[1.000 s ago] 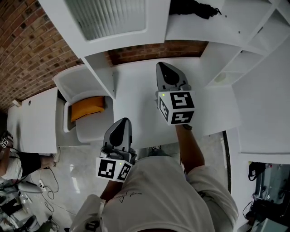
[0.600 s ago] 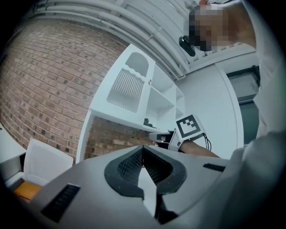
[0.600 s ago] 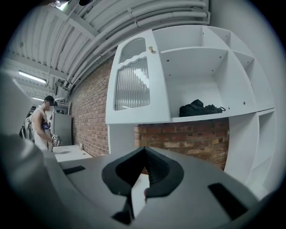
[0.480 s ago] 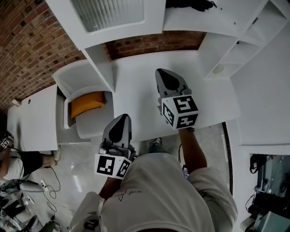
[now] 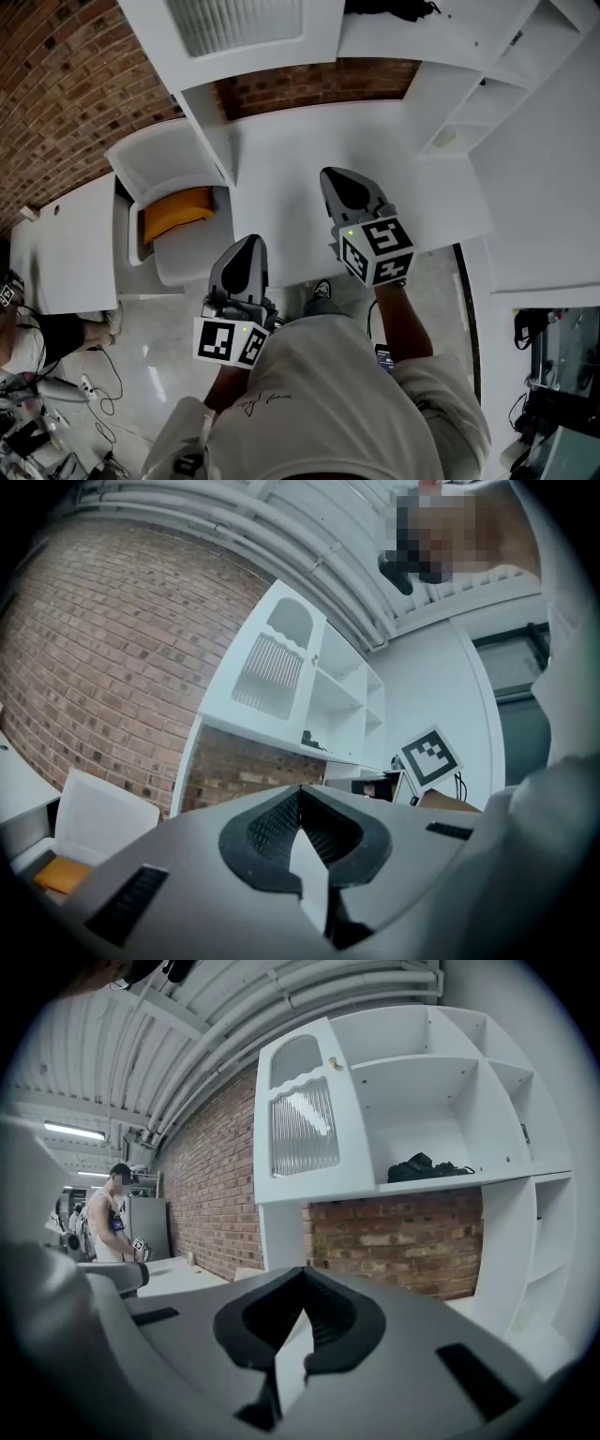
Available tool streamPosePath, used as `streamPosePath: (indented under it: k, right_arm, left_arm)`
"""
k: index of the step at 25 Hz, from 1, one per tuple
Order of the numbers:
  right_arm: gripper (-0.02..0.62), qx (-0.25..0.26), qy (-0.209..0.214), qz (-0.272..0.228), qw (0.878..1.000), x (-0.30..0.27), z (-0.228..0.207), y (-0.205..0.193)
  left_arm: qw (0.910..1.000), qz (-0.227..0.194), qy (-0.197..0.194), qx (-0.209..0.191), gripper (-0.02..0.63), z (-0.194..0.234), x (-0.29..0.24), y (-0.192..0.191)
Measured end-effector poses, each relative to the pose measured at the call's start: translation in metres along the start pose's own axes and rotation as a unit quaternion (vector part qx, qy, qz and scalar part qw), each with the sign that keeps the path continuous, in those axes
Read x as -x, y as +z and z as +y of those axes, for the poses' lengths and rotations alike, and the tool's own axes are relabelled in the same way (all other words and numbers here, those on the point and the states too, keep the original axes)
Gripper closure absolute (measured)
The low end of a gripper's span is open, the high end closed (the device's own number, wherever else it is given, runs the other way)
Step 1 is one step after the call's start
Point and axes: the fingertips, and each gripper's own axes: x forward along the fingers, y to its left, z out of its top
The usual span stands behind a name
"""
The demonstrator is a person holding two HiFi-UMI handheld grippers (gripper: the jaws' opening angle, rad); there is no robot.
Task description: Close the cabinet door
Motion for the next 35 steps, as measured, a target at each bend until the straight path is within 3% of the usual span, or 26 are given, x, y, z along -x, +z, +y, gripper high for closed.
streamPosePath:
  k: [11,20,27,35]
  right_arm:
    - [0.572,-0.030,0.035,0.042,0.998,0.040,0.042,-0.041]
    - [0.572,-0.037,0.029,0.062,0.997,0.071,0.066,-0.063]
    - [0.572,-0.048,0.028,0.047,0.997,0.097,0.077,-0.065]
    - [0.572,-0.051,0.010,0.051,0.997,0.126,0.083,-0.075]
  left_arm:
    - [0.9995,0.032,0.001,-0.005,0.591,0.004,0.021,-0.013]
    - [0.9987,0.048,0.014,-0.010,0.591,0.009,0.045,-0.020]
    - [0.9979,0.057,0.012,-0.028,0.591,0.007,0.061,-0.021]
    - [0.9985,0.046,0.010,-0.028,0.591,0.000,0.079,-0.021]
